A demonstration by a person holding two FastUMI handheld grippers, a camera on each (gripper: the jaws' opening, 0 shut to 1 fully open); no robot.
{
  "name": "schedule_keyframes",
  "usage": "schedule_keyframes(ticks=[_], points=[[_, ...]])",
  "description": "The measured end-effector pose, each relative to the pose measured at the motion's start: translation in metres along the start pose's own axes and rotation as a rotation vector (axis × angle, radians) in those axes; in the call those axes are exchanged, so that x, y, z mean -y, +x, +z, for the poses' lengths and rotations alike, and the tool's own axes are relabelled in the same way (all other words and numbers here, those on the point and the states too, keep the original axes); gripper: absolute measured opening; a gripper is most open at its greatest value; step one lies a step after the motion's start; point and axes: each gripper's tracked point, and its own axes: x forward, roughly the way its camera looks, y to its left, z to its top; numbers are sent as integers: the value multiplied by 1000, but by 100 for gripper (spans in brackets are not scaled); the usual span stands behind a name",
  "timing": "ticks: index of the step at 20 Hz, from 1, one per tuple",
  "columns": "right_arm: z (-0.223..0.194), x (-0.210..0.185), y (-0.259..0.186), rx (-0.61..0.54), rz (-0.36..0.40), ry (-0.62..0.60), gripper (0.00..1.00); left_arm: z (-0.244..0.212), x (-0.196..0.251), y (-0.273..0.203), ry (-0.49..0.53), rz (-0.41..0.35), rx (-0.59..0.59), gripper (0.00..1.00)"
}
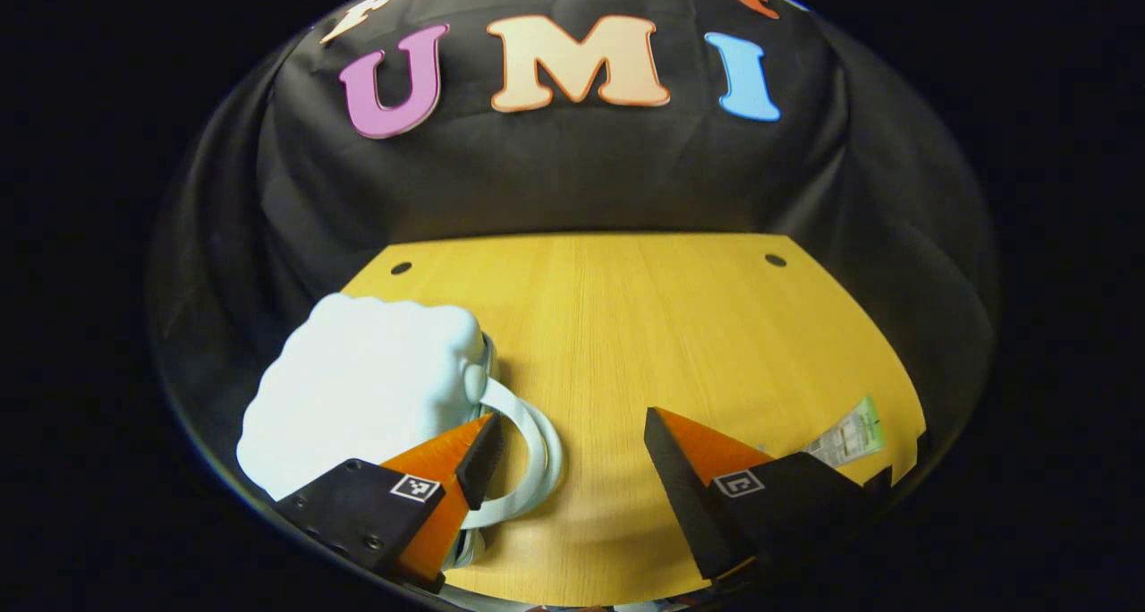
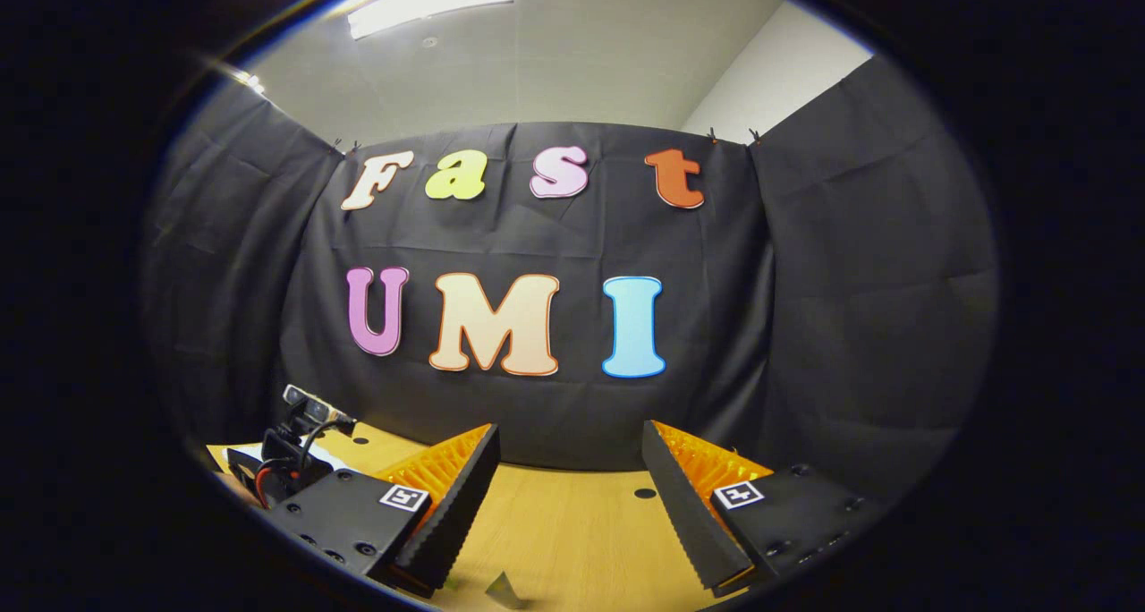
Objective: First open the suitcase, pack the skin care products into it, and then close the suitcase.
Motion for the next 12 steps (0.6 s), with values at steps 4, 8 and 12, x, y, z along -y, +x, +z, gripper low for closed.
schedule_keyframes(ticks=[4, 8, 12], points=[[-21, 2, 3, -68, -25, -13, 100, -26, -9, 26, -40, 6, -118, 95], [-34, -3, 6, -119, -20, 5, 100, -46, -2, 43, -87, -41, -212, 95], [-37, -9, 5, -128, 0, -22, 99, -49, -19, 47, -42, 12, -230, 53]])
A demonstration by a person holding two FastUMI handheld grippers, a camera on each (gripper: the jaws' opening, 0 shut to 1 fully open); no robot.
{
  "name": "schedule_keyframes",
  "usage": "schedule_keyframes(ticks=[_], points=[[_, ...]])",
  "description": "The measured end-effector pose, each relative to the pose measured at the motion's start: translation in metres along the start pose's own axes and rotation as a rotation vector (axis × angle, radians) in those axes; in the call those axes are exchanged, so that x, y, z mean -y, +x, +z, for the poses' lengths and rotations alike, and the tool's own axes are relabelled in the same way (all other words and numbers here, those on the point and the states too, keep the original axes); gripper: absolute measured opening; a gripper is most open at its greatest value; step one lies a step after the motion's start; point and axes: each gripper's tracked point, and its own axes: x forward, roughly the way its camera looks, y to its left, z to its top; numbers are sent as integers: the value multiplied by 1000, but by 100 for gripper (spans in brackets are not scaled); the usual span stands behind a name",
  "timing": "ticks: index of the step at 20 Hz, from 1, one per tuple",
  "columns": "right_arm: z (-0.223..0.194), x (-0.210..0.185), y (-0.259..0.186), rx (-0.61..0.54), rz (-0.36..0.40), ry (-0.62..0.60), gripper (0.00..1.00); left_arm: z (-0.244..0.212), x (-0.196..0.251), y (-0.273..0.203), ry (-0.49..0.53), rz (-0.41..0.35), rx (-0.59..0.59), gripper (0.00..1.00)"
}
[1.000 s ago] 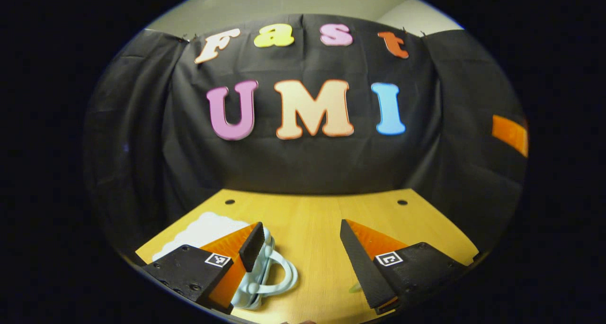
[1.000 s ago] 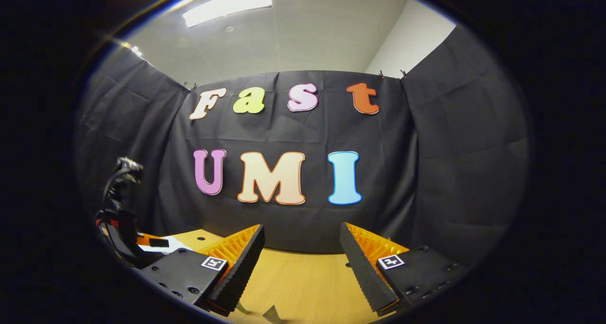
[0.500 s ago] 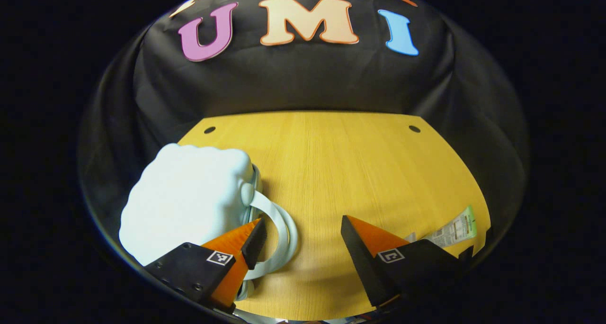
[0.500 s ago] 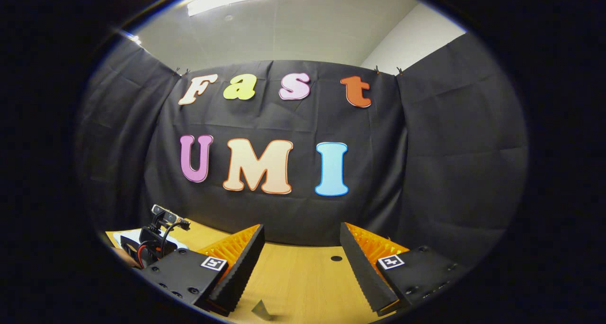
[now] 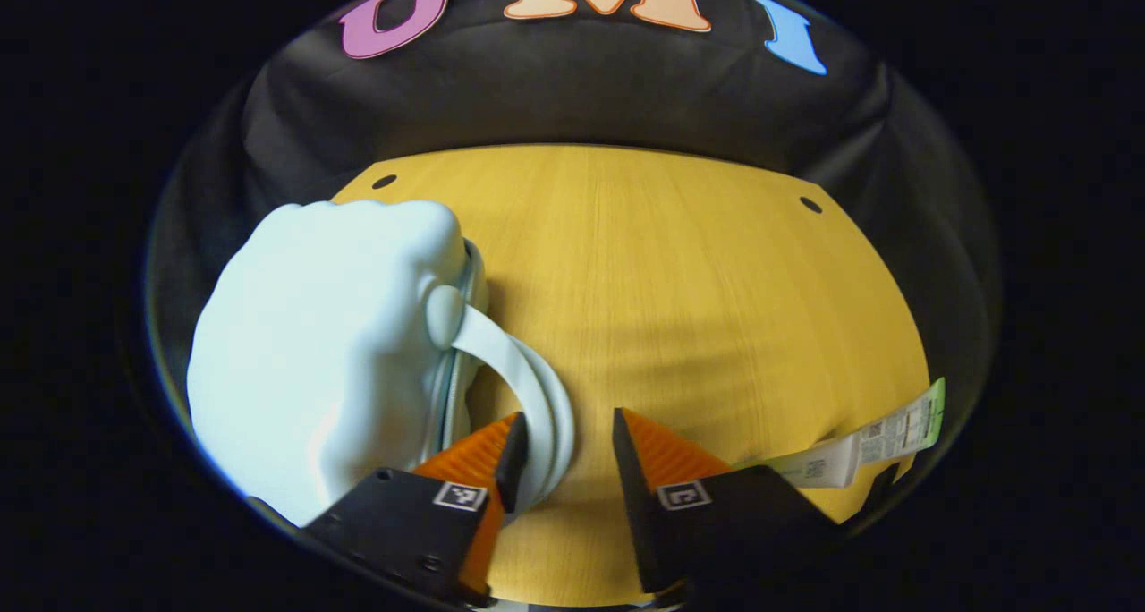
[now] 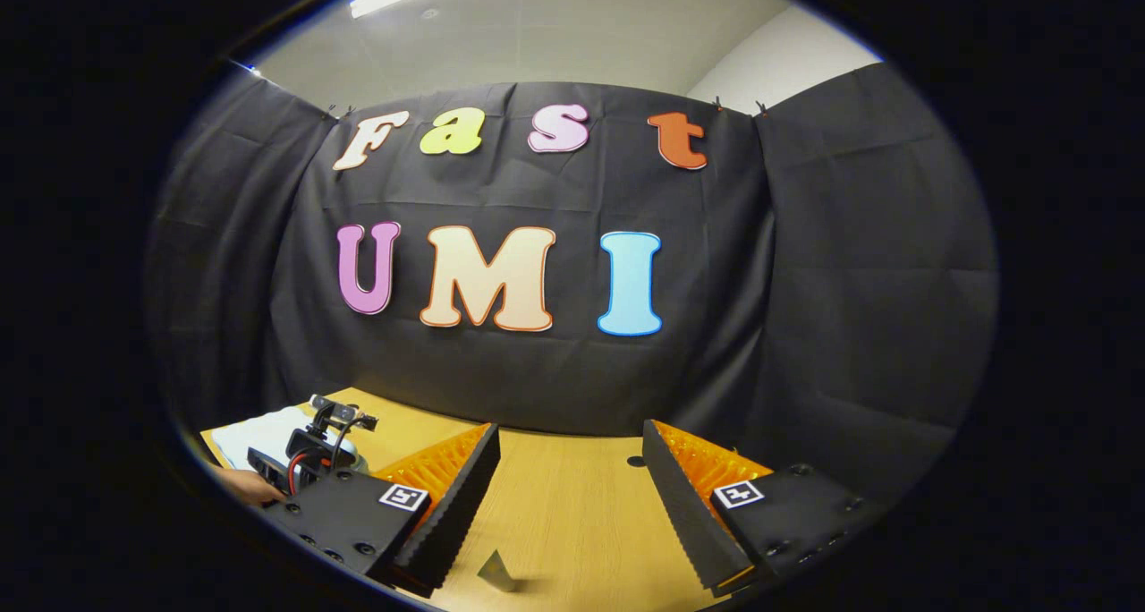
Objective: First open the suitcase, pack the skin care products into it, and then close the suitcase.
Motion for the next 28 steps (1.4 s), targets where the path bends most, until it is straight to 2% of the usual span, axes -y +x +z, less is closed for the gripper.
schedule_keyframes(ticks=[1, 2, 4, 9, 11, 14, 20, 24, 26, 28], points=[[0, 0, 0, 1, 1, -7, 99, 0, -5, 1, 0, 16, -2, 43], [-1, -1, -1, 3, 4, -16, 99, 0, -10, 2, -11, 26, -2, 23], [-2, -2, -2, 6, 10, -33, 98, -1, -8, 0, -26, 8, -17, 7], [5, -2, -5, 30, 19, -44, 98, 0, -6, -1, 2, -3, -45, 0], [10, -4, -6, 50, 27, -49, 98, 4, -5, -5, 21, -17, -24, 0], [13, -4, -9, 76, 36, -56, 98, 12, -1, -16, 56, 10, 2, 0], [11, -10, -13, 107, 80, -13, 99, 35, -4, -37, 84, 17, 74, 0], [7, -21, -15, 134, 167, 44, 98, 59, -21, -60, 96, 69, 145, 0], [-1, -28, -10, 109, 214, 81, 98, 76, -38, -80, 106, 112, 192, 0], [3, -27, -6, 114, 205, 99, 98, 100, -60, -111, 119, 154, 242, 0]])
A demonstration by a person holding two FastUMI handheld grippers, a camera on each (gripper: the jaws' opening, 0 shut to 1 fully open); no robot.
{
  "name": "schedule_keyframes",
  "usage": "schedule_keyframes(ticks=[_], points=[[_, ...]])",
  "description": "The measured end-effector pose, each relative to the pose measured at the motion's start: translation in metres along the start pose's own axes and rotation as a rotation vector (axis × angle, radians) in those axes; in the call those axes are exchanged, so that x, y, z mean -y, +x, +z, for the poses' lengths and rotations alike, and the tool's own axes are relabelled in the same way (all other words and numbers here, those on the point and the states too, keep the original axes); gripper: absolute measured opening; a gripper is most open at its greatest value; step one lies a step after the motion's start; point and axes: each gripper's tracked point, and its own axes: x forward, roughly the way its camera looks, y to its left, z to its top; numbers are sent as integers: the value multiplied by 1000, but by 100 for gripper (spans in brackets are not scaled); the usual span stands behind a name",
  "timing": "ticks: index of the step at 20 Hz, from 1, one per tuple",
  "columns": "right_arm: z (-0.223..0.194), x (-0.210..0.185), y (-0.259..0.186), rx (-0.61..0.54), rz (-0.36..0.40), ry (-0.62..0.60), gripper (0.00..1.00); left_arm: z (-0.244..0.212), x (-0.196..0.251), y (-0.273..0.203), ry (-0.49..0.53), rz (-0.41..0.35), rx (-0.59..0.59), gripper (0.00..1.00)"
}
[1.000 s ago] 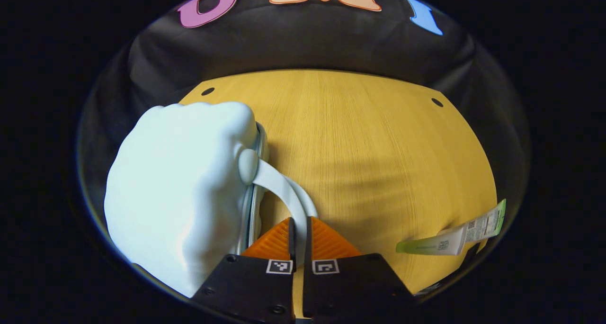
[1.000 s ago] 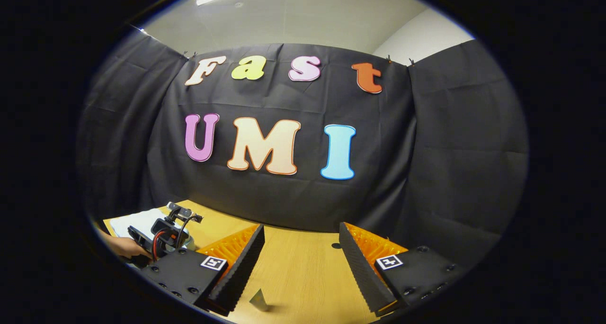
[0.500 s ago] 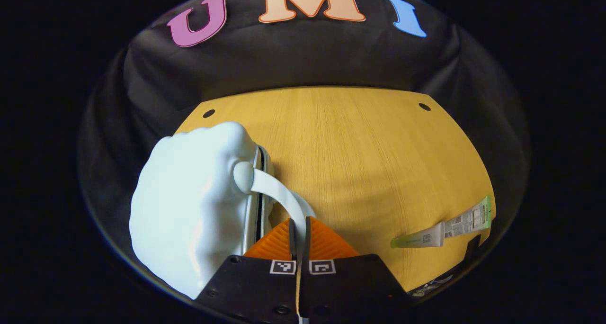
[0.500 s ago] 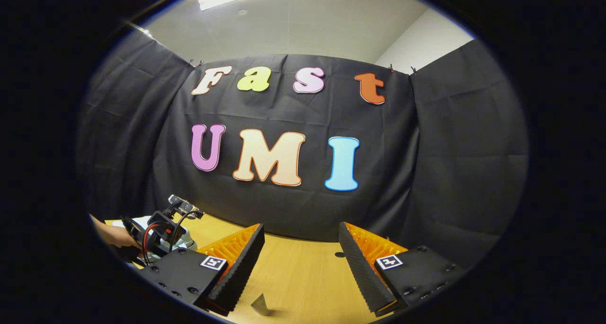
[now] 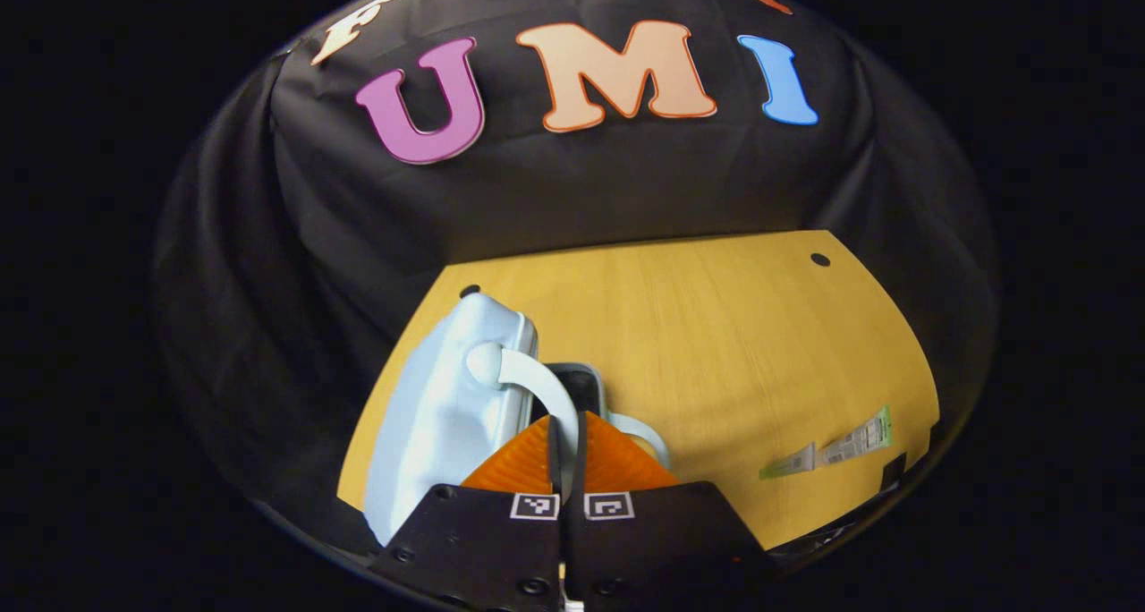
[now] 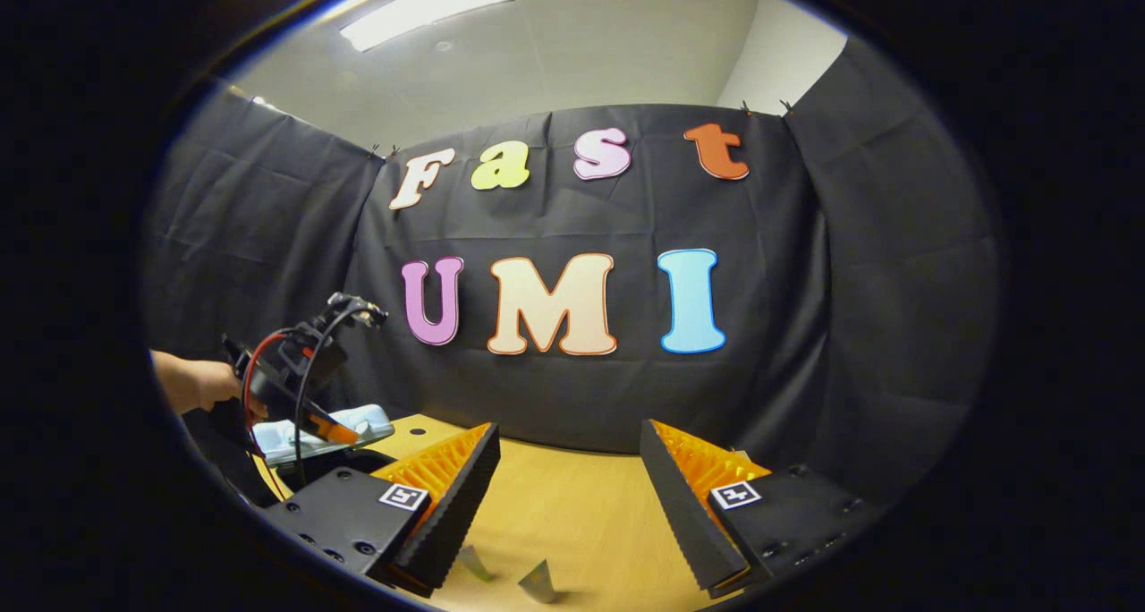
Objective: First open the suitcase, pack the skin care products into it, and then close the suitcase.
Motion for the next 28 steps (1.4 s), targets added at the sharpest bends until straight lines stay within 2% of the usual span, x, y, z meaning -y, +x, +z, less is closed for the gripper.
schedule_keyframes(ticks=[4, 7, 12, 15, 19, 21, 24, 28], points=[[14, -10, 12, 51, -65, 10, 98, 31, -51, -28, 48, -19, 67, 0], [21, -27, 23, 67, -85, -31, 98, 44, -96, -33, -1, -19, 114, 0], [34, -54, 40, 105, -134, -53, 98, 51, -184, -37, 33, 72, 172, 0], [34, -71, 50, 113, -173, -41, 98, 52, -223, -34, -91, 49, 214, 0], [34, -93, 56, 124, -215, -46, 98, 41, -280, -25, -93, 69, 250, 0], [33, -97, 55, 126, -254, -52, 98, 31, -302, -14, -138, 72, 241, 0], [37, -98, 51, 128, -310, -31, 98, 20, -336, -6, -225, 63, 259, 0], [51, -83, 40, 153, -403, -63, 96, -10, -372, 17, -237, 72, 243, 0]])
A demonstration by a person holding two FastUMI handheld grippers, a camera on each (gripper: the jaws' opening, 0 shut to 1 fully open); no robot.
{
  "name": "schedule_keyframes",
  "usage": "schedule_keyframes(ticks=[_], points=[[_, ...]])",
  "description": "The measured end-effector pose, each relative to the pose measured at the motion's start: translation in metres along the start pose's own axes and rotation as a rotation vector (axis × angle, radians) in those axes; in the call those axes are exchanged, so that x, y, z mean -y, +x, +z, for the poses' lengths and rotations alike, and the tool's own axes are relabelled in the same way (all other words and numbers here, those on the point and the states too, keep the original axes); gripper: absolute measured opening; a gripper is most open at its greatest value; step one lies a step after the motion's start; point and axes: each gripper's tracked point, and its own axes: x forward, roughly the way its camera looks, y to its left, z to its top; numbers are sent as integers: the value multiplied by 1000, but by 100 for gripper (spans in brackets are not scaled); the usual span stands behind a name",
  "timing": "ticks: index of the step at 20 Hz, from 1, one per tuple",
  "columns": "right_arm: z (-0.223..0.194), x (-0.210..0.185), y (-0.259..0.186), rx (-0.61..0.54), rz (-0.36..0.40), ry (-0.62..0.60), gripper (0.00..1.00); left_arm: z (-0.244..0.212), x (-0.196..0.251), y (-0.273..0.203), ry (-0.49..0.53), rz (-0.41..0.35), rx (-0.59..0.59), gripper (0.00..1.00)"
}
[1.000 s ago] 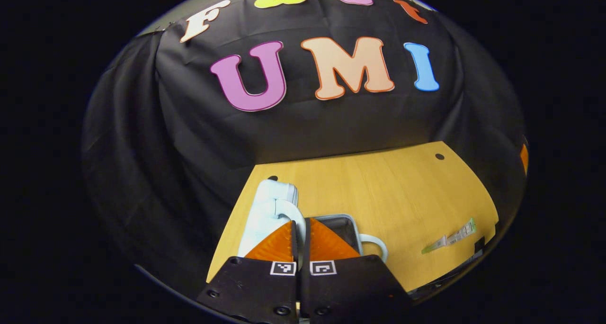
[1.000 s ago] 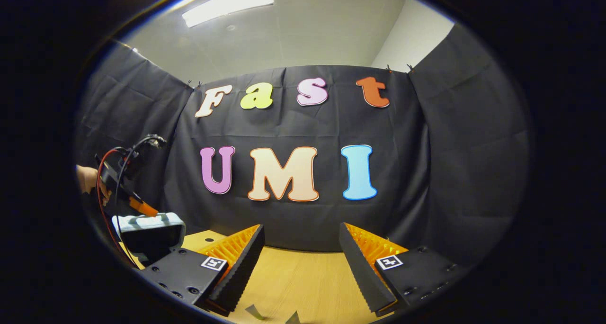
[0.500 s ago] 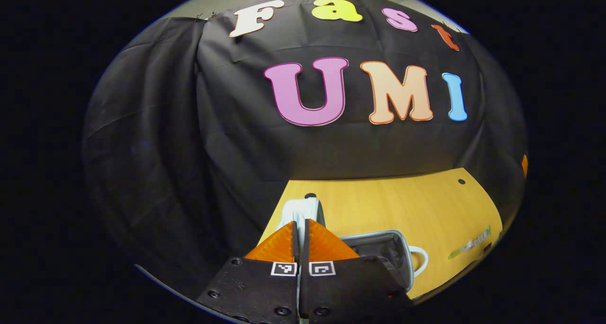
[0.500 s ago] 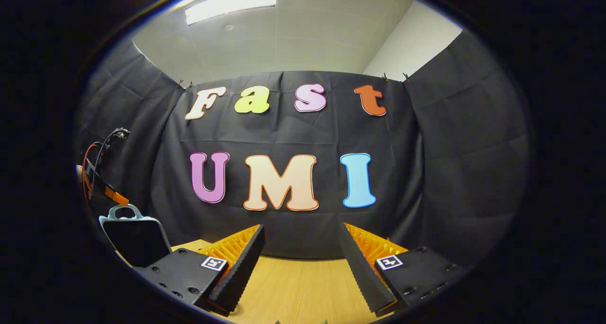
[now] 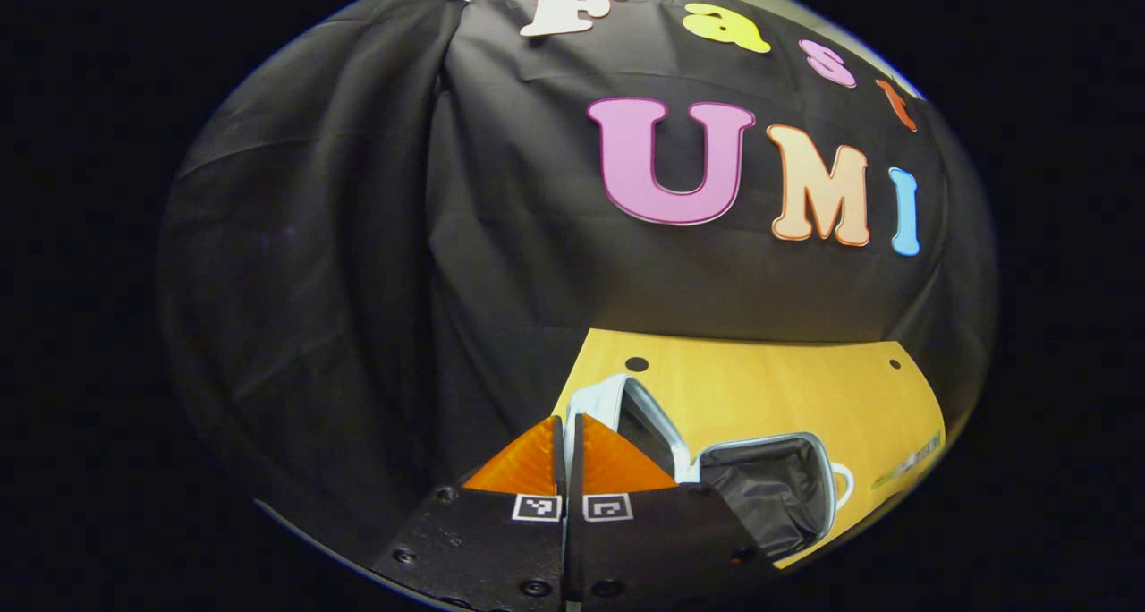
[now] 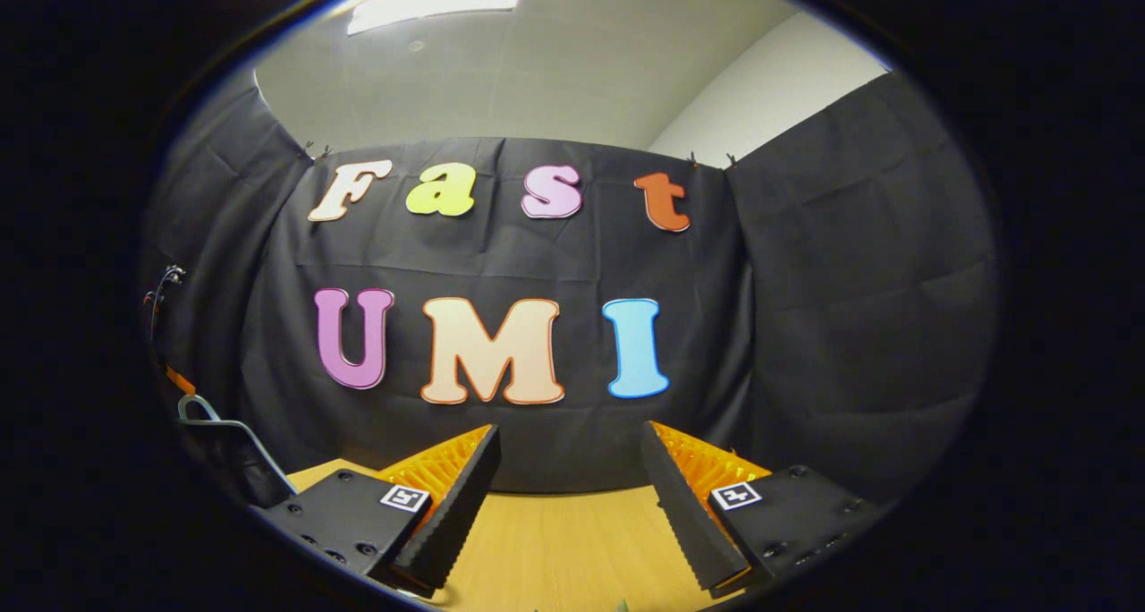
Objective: First open the suitcase, pack the skin care products into it, and then close the suitcase.
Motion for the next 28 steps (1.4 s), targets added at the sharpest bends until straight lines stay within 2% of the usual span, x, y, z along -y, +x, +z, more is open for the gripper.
schedule_keyframes(ticks=[4, 7, 8, 10, 12, 14, 16, 18, 21, 22, 23, 28], points=[[9, 8, -5, 11, -64, 15, 98, -21, -28, 18, -30, 14, -4, 0], [5, 7, -5, -2, -74, -2, 99, -47, -56, 35, -66, 41, -20, 0], [3, 7, -4, -10, -75, -7, 98, -56, -64, 42, -86, 34, -23, 0], [0, 7, -3, -33, -87, -2, 99, -71, -57, 56, -163, -27, -34, 0], [-3, 7, -1, -54, -97, 17, 99, -115, -67, 73, -118, -3, -129, 0], [-3, 8, -1, -63, -104, 13, 98, -137, -64, 82, -79, 1, -165, 0], [1, 11, -3, -59, -109, -13, 98, -125, -60, 81, -51, 12, -94, 0], [7, 10, -3, -47, -99, -28, 98, -101, -53, 78, -78, 18, -5, 0], [15, 14, -2, -26, -94, -28, 98, -67, -43, 64, -108, 49, 111, 100], [18, 17, -2, -17, -93, -30, 99, -51, -38, 54, -96, 63, 153, 94], [20, 19, -1, -7, -90, -34, 99, -34, -30, 44, -83, 73, 202, 93], [19, 31, 3, -3, -43, -29, 98, 29, 34, -6, -87, 61, 382, 95]])
